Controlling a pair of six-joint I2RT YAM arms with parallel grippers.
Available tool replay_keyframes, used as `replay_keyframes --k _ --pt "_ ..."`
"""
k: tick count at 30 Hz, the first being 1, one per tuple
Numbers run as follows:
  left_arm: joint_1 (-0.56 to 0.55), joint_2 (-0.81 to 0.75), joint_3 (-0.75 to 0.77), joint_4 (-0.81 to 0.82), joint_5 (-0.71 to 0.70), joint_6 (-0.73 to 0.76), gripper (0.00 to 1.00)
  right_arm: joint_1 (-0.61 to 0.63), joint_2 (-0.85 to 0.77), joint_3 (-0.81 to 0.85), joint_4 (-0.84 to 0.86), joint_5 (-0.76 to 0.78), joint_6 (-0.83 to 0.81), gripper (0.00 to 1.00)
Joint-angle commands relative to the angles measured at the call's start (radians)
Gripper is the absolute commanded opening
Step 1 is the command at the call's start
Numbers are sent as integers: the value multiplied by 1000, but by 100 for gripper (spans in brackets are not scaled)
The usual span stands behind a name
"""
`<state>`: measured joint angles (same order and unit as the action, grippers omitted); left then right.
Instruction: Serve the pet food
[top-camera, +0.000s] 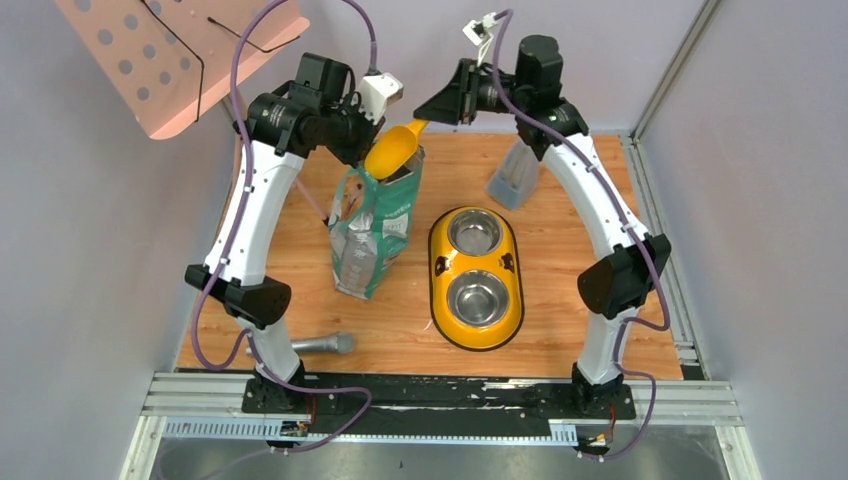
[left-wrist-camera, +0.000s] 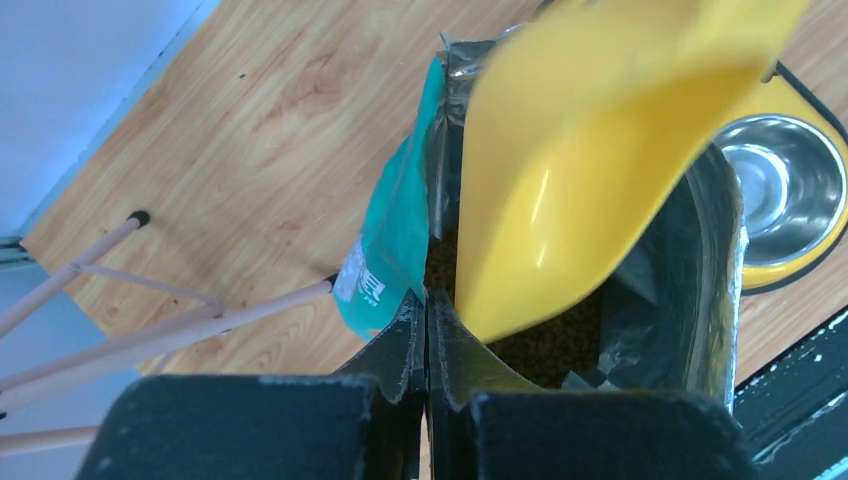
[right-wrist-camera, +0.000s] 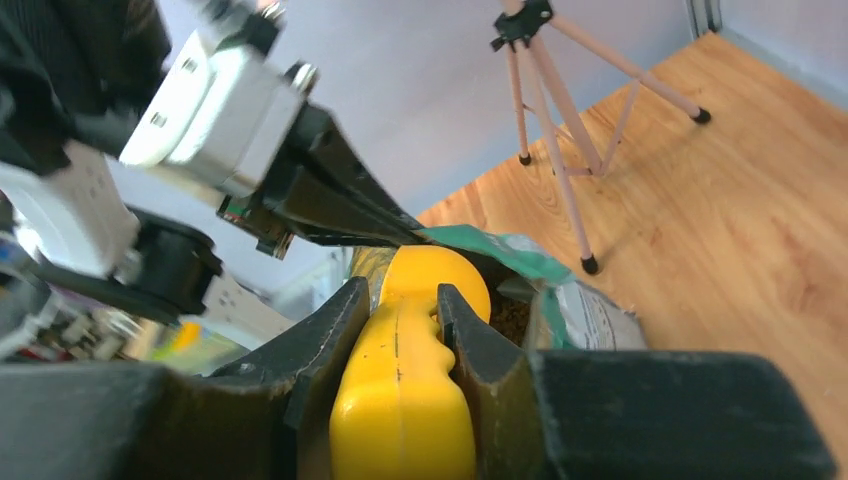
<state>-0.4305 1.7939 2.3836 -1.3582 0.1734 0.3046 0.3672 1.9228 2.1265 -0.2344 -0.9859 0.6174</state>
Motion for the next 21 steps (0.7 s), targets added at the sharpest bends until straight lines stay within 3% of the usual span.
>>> replay_keyframes --k 1,4,9,21 --pt "-11 -23 65 140 35 -63 0 104 -25 -11 -136 78 -492 0" --pt "-11 -47 58 160 7 -85 0 150 -11 -28 -185 137 -684 0" --pt "-9 -77 57 183 -37 -119 0 190 28 -30 -187 186 -833 0" --pt "29 -150 -46 222 13 -244 0 295 138 -132 -94 276 -1152 0"
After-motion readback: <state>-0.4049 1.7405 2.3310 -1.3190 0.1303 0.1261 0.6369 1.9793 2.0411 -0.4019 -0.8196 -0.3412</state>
